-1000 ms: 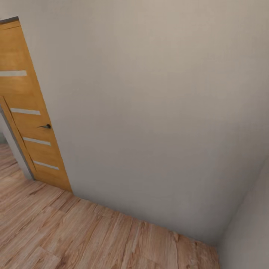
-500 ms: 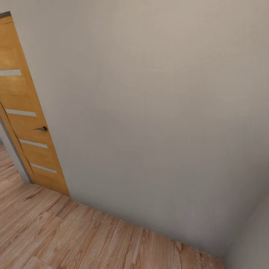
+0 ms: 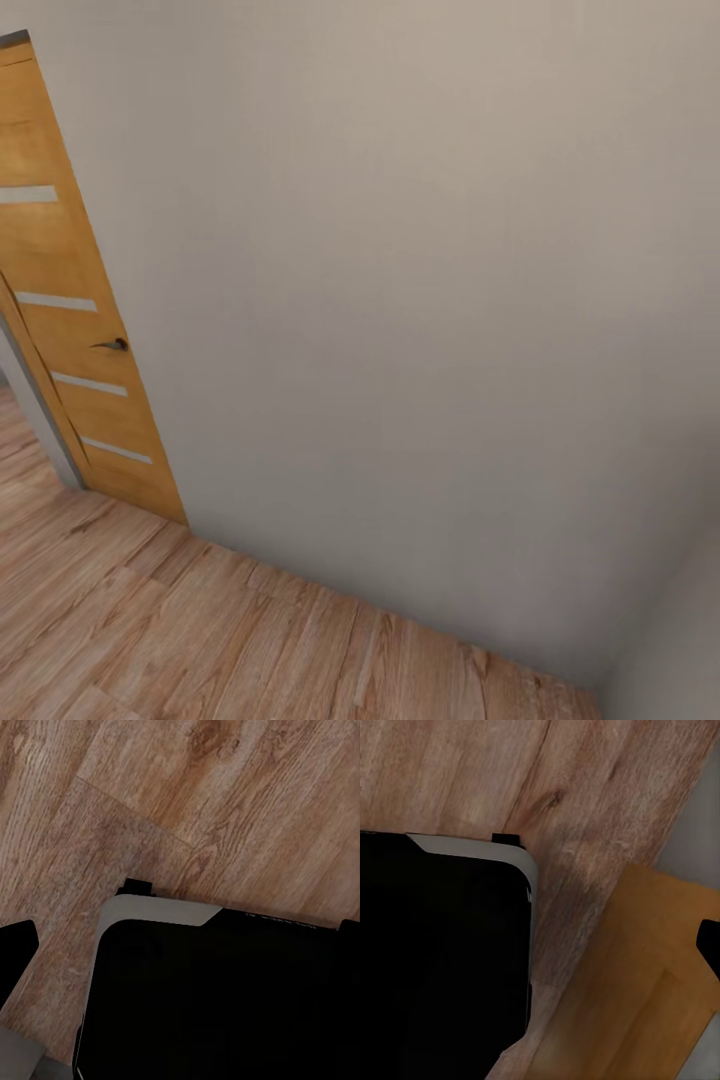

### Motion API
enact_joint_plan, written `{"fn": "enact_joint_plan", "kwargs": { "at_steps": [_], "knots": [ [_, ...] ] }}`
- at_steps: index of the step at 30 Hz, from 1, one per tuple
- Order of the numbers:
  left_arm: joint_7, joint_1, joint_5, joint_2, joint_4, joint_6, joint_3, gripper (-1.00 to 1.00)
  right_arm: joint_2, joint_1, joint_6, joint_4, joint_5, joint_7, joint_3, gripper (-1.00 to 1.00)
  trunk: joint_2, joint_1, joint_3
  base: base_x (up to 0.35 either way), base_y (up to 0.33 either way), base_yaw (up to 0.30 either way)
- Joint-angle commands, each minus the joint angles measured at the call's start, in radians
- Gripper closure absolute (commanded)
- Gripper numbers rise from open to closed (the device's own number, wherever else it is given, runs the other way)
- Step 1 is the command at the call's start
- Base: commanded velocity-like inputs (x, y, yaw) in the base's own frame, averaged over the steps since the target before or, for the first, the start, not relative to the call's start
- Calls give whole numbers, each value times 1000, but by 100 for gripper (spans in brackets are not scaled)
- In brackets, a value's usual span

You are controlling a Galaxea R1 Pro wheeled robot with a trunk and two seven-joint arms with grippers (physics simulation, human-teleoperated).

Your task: Move the two storage containers from the living room to the garage. In the garage, place one container on the floor and stack the other container on top of it (either order is fine).

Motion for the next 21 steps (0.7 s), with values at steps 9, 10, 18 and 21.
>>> {"fn": "enact_joint_plan", "kwargs": {
  "at_steps": [9,10,18,21],
  "knots": [
    [-1,-1,10,0,2,-3,-8,-100,2,-1,-5,3,-12,-1,7,-100,-2,0,-2,0,0,235],
    [-1,-1,10,0,2,-3,-8,-100,3,-1,-5,3,-12,-1,6,-100,-2,0,-2,0,0,271],
    [70,-1,62,4,3,7,-8,-100,5,-1,-6,3,-16,1,2,-100,-2,0,-2,0,0,273],
    [94,-1,118,7,3,14,-8,-100,5,-1,-7,3,-16,1,1,-100,-2,0,-2,0,0,273]
  ]
}}
